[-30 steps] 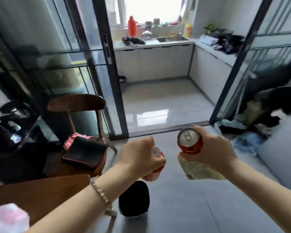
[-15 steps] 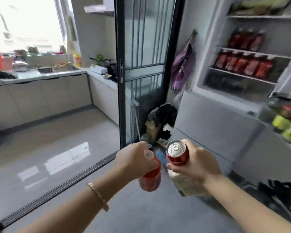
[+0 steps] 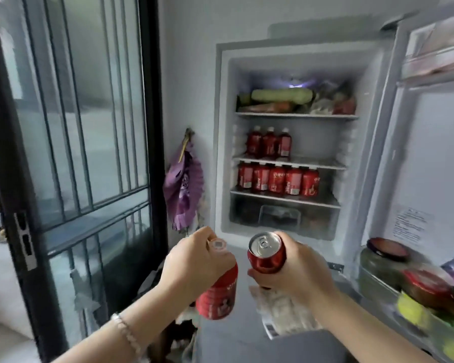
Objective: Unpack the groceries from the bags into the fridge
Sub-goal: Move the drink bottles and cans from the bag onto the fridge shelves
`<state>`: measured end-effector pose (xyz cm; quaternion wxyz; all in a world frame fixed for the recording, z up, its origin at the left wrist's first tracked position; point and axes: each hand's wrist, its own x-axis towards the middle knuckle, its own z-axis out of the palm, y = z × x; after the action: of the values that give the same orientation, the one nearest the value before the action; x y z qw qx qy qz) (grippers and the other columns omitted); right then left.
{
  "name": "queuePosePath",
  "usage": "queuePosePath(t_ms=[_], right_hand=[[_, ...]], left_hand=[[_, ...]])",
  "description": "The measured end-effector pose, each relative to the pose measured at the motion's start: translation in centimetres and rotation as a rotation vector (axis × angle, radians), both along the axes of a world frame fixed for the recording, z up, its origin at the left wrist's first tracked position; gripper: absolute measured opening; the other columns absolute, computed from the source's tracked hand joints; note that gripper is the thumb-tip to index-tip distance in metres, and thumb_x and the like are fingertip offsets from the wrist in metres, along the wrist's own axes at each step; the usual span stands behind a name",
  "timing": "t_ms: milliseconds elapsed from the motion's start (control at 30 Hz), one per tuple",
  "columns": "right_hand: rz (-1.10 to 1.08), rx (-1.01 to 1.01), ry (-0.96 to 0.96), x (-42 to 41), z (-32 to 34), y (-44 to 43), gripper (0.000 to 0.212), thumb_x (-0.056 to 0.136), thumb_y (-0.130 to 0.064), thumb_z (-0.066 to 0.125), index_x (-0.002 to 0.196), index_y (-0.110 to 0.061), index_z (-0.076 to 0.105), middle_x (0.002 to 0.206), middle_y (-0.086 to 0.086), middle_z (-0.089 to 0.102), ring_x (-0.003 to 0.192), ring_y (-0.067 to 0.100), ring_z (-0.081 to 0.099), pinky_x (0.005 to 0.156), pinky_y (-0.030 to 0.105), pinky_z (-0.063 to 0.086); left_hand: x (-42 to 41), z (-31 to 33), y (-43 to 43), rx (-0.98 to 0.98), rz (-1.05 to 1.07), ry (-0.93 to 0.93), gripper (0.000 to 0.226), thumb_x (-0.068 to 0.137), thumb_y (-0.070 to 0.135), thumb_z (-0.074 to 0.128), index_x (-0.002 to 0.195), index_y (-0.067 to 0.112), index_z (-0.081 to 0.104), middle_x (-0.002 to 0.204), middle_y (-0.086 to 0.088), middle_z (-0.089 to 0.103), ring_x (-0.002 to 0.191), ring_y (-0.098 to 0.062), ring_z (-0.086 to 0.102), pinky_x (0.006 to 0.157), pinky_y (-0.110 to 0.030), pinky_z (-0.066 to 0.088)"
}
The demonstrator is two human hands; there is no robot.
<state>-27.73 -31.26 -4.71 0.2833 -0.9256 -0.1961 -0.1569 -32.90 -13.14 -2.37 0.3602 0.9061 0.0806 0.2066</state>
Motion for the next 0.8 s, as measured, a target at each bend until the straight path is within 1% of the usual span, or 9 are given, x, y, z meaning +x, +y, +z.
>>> queuePosePath(t_ms=[67, 133, 267, 367, 433, 533, 633, 700, 800], right_hand=[[-0.048, 0.018, -0.034, 3.7, 2.1, 0.4, 0.061, 0.058, -0.063, 0.075, 0.107, -0.04, 0.048, 0.088, -0.022, 0.062, 0.085, 0.0, 0.059, 0.075, 0.019, 0.047], [-0.091, 0.047, -0.067, 7.6, 4.0, 0.7, 0.057, 0.059, -0.062, 0.076, 0.102, -0.043, 0.044, 0.085, -0.024, 0.06, 0.084, -0.001, 0.059, 0.075, 0.02, 0.047], [-0.171, 0.088, -0.177, 15.5, 7.4, 1.0, 0.06, 0.056, -0.064, 0.076, 0.105, -0.04, 0.05, 0.085, -0.022, 0.062, 0.083, 0.002, 0.061, 0.072, 0.022, 0.049], [-0.221, 0.148, -0.238, 21.7, 9.8, 0.7, 0.055, 0.058, -0.059, 0.077, 0.102, -0.041, 0.05, 0.079, -0.024, 0.056, 0.078, 0.004, 0.054, 0.065, 0.021, 0.042], [-0.241, 0.194, -0.274, 26.2, 11.2, 0.3, 0.057, 0.057, -0.061, 0.076, 0.104, -0.041, 0.052, 0.081, -0.021, 0.058, 0.078, 0.005, 0.054, 0.066, 0.023, 0.042], [-0.254, 0.282, -0.274, 33.1, 13.1, -0.4, 0.059, 0.054, -0.062, 0.077, 0.102, -0.035, 0.054, 0.085, -0.019, 0.06, 0.08, 0.007, 0.058, 0.069, 0.025, 0.045], [-0.234, 0.364, -0.23, 39.1, 14.4, -0.8, 0.057, 0.054, -0.059, 0.08, 0.099, -0.032, 0.058, 0.087, -0.017, 0.064, 0.081, 0.005, 0.062, 0.068, 0.024, 0.049], [-0.226, 0.403, -0.183, 42.6, 14.9, -1.1, 0.053, 0.055, -0.057, 0.08, 0.096, -0.031, 0.06, 0.086, -0.016, 0.065, 0.079, 0.002, 0.062, 0.067, 0.023, 0.05], [-0.215, 0.434, -0.135, 46.8, 15.3, -1.5, 0.047, 0.056, -0.055, 0.08, 0.094, -0.032, 0.064, 0.086, -0.014, 0.069, 0.081, 0.004, 0.065, 0.076, 0.028, 0.054]], left_hand=[[4.8, 2.0, 0.9, -0.025, -0.034, -0.085, 0.018, 0.071, 0.035, 0.066, 0.075, 0.024, 0.053, 0.072, 0.006, 0.062, 0.068, -0.012, 0.059, 0.059, -0.028, 0.049], [9.5, 3.7, 1.4, -0.032, -0.05, -0.169, 0.021, 0.072, 0.036, 0.067, 0.073, 0.023, 0.05, 0.069, 0.007, 0.06, 0.065, -0.013, 0.056, 0.057, -0.028, 0.044], [18.4, 6.7, 1.6, -0.038, -0.088, -0.304, 0.021, 0.075, 0.035, 0.064, 0.074, 0.022, 0.047, 0.067, 0.007, 0.056, 0.064, -0.016, 0.053, 0.058, -0.03, 0.042], [24.8, 9.0, 1.0, 0.011, -0.136, -0.415, 0.024, 0.079, 0.034, 0.062, 0.072, 0.022, 0.043, 0.063, 0.008, 0.051, 0.056, -0.009, 0.045, 0.05, -0.026, 0.033], [29.1, 10.5, 0.4, 0.018, -0.156, -0.484, 0.021, 0.082, 0.033, 0.061, 0.077, 0.022, 0.043, 0.065, 0.009, 0.051, 0.056, -0.005, 0.044, 0.048, -0.024, 0.03], [35.7, 12.4, -0.9, -0.037, -0.171, -0.546, 0.018, 0.085, 0.033, 0.061, 0.087, 0.02, 0.048, 0.071, 0.01, 0.053, 0.063, -0.006, 0.049, 0.05, -0.022, 0.035], [41.9, 13.8, -2.1, -0.035, -0.172, -0.557, 0.018, 0.087, 0.033, 0.057, 0.089, 0.017, 0.048, 0.077, 0.009, 0.054, 0.067, -0.009, 0.049, 0.052, -0.023, 0.034], [45.7, 14.5, -2.7, -0.033, -0.162, -0.543, 0.017, 0.089, 0.031, 0.054, 0.092, 0.015, 0.048, 0.087, 0.006, 0.055, 0.077, -0.014, 0.052, 0.058, -0.027, 0.035], [50.4, 15.0, -3.4, -0.021, -0.154, -0.499, 0.02, 0.091, 0.03, 0.051, 0.099, 0.011, 0.047, 0.102, -0.002, 0.056, 0.096, -0.023, 0.054, 0.071, -0.029, 0.039]])
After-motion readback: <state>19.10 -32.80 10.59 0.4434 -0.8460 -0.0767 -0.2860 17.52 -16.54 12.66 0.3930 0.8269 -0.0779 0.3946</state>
